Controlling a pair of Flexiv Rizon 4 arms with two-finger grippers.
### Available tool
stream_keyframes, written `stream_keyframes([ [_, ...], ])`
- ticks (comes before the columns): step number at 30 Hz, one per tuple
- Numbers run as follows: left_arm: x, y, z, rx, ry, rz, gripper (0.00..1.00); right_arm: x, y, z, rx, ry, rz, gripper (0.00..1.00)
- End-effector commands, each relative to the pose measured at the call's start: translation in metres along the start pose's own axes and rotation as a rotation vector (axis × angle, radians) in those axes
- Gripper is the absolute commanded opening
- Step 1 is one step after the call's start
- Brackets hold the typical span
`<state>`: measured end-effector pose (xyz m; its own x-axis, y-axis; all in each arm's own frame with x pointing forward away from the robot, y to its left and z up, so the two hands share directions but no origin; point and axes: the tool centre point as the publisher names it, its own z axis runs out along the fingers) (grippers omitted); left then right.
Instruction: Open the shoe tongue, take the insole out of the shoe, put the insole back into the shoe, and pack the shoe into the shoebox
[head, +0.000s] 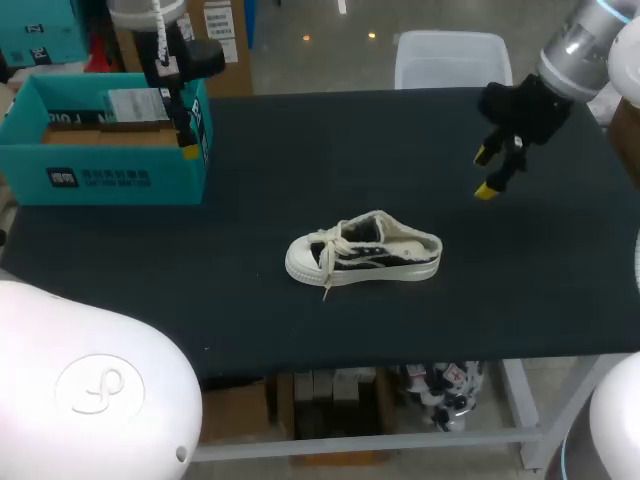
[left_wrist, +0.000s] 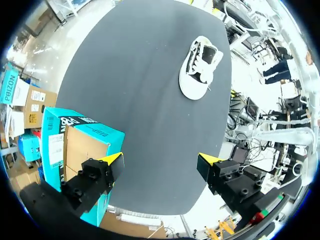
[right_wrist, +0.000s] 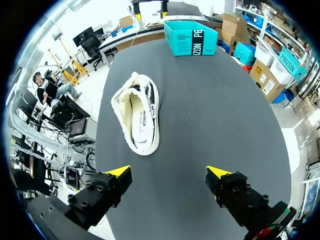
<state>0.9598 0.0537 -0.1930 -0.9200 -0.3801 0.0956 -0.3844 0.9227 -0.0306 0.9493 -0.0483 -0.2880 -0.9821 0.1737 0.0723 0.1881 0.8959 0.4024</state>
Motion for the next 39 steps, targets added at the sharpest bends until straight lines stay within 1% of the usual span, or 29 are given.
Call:
stream_keyframes([
  [1,0.014,0.0,0.012,0.135,-0.062,-0.284,1.0,0.013,0.0,0.024,-0.072,-0.118,0.014,1.0],
  [3,0.014,0.0,0.012,0.135,-0.062,-0.284,1.0,0.02,0.001,0.028,-0.127,-0.117,0.029,1.0],
  [4,0.014,0.0,0.012,0.135,-0.062,-0.284,1.0,0.023,0.001,0.029,-0.136,-0.106,0.042,1.0],
  [6,0.014,0.0,0.012,0.135,-0.062,-0.284,1.0,0.028,-0.001,0.027,-0.144,-0.082,0.027,1.0],
  [18,0.014,0.0,0.012,0.135,-0.062,-0.284,1.0,0.028,-0.001,0.027,-0.144,-0.082,0.027,1.0],
  [19,0.018,-0.009,0.012,0.13,-0.065,-0.394,1.0,0.023,-0.002,0.027,-0.153,-0.073,0.043,1.0],
  [20,0.023,-0.016,0.016,0.123,-0.07,-0.467,1.0,0.022,-0.001,0.031,-0.159,-0.063,0.032,1.0],
  [21,0.029,-0.022,0.019,0.103,-0.045,-0.522,1.0,0.023,-0.001,0.036,-0.193,-0.045,0.015,1.0],
  [22,0.032,-0.029,0.022,0.088,-0.013,-0.618,1.0,0.022,-0.001,0.042,-0.193,-0.029,0.02,1.0],
  [23,0.036,-0.033,0.024,0.087,0.014,-0.625,1.0,0.023,0.0,0.05,-0.188,-0.009,0.003,1.0],
  [24,0.04,-0.037,0.026,0.091,0.008,-0.659,1.0,0.023,-0.001,0.056,-0.205,0.012,-0.009,1.0],
  [25,0.041,-0.042,0.029,0.08,-0.014,-0.75,1.0,0.023,-0.002,0.061,-0.208,0.028,-0.011,1.0],
  [26,0.045,-0.046,0.03,0.082,-0.007,-0.728,1.0,0.022,-0.003,0.066,-0.203,0.04,-0.026,1.0],
  [27,0.048,-0.049,0.03,0.075,-0.002,-0.763,1.0,0.022,-0.004,0.07,-0.224,0.056,-0.044,1.0],
  [28,0.05,-0.053,0.031,0.076,-0.02,-0.806,1.0,0.022,-0.006,0.073,-0.237,0.065,-0.063,1.0],
  [29,0.054,-0.056,0.032,0.055,0.0,-0.799,1.0,0.021,-0.007,0.078,-0.243,0.074,-0.079,1.0],
  [30,0.056,-0.058,0.032,0.058,0.005,-0.815,1.0,0.02,-0.008,0.081,-0.258,0.078,-0.084,1.0],
  [31,0.059,-0.06,0.032,0.061,-0.015,-0.821,1.0,0.019,-0.009,0.084,-0.266,0.085,-0.086,1.0],
  [35,0.069,-0.067,0.031,0.083,-0.063,-0.861,1.0,0.016,-0.01,0.091,-0.285,0.11,-0.052,1.0],
  [39,0.077,-0.074,0.033,0.102,-0.084,-0.882,1.0,0.021,-0.011,0.098,-0.294,0.123,-0.021,1.0],
])
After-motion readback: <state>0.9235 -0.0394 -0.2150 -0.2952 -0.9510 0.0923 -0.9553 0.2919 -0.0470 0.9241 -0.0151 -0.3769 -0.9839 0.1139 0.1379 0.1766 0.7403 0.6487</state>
